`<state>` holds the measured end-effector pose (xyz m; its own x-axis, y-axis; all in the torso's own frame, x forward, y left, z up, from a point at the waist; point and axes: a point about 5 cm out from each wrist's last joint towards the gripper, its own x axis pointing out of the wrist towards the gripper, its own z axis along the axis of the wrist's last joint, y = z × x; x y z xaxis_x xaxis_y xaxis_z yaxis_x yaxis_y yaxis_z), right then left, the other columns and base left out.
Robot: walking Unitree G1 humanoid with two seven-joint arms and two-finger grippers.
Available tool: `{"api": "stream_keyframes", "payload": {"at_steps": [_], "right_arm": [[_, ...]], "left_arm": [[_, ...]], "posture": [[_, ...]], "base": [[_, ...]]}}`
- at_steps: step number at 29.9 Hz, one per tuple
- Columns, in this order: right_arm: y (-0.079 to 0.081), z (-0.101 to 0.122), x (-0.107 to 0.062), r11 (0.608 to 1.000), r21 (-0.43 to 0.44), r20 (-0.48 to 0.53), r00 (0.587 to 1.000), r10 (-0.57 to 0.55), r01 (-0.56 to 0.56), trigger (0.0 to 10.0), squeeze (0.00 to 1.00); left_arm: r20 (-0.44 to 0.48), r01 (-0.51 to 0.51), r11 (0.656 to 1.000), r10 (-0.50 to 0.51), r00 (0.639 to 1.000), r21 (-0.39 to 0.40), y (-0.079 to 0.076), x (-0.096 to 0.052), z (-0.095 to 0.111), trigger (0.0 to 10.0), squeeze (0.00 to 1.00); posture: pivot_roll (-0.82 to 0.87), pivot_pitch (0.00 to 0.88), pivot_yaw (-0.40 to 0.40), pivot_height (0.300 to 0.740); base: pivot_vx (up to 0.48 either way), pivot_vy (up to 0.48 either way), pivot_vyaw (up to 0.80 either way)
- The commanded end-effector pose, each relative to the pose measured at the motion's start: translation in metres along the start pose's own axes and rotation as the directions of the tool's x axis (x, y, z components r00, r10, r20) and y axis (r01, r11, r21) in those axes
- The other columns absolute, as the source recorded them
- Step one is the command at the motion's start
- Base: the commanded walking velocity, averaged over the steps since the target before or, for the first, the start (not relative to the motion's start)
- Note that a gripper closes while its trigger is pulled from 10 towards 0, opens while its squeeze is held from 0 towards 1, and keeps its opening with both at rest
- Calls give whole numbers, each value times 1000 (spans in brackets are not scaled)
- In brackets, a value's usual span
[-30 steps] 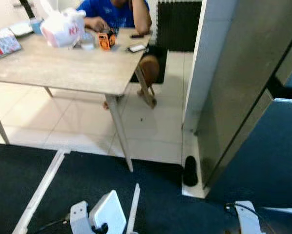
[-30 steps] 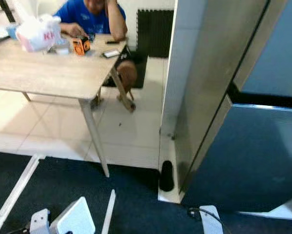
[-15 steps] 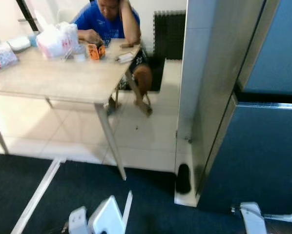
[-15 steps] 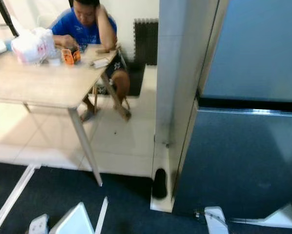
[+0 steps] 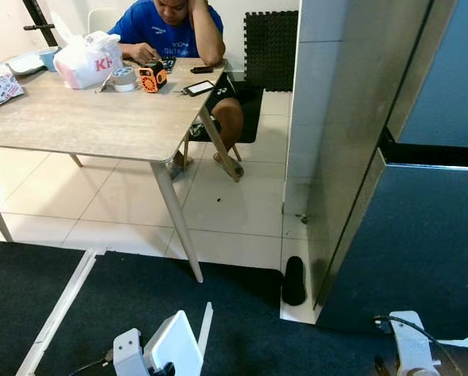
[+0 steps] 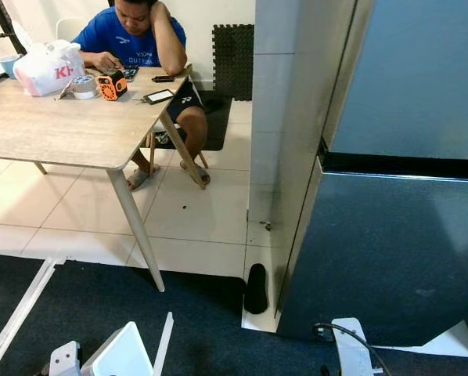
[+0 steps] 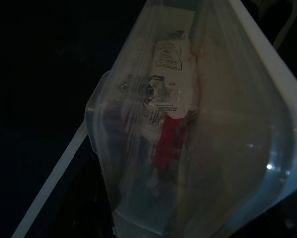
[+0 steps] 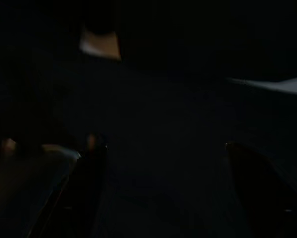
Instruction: Restocking fridge
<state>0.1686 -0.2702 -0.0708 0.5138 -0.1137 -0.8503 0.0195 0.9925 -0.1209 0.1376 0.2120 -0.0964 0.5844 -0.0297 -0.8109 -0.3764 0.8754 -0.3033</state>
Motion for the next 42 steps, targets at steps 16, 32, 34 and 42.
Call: {"api": "stream_keyframes", "payload": {"at_steps": [16, 32, 34, 42], "right_arm": [[12, 116, -30, 644, -197, 341, 564, 752, -739, 10000, 0], [-4, 196, -97, 305, -600, 308, 139, 941, -740, 10000, 1000], [-9, 203, -106, 298, -639, 290, 136, 947, -710, 10000, 1000], [-25, 224, -138, 302, -762, 221, 208, 953, -572, 10000, 404]], "left_arm": [[-7, 50, 999, -50, 999, -18, -6, 1, -2, 10000, 0], [-11, 59, 998, -59, 998, -6, -5, 1, 1, 10000, 0], [-10, 61, 998, -61, 998, -5, -5, 1, 1, 10000, 0], [-12, 72, 997, -72, 997, -7, -7, 2, 1, 10000, 0]], "posture": [[-84, 0, 25, 740], [-85, 0, 19, 740], [-85, 0, 19, 740], [-85, 0, 14, 740]], "base": [[0, 0, 0], [0, 0, 0], [0, 0, 0], [0, 0, 0]]}}
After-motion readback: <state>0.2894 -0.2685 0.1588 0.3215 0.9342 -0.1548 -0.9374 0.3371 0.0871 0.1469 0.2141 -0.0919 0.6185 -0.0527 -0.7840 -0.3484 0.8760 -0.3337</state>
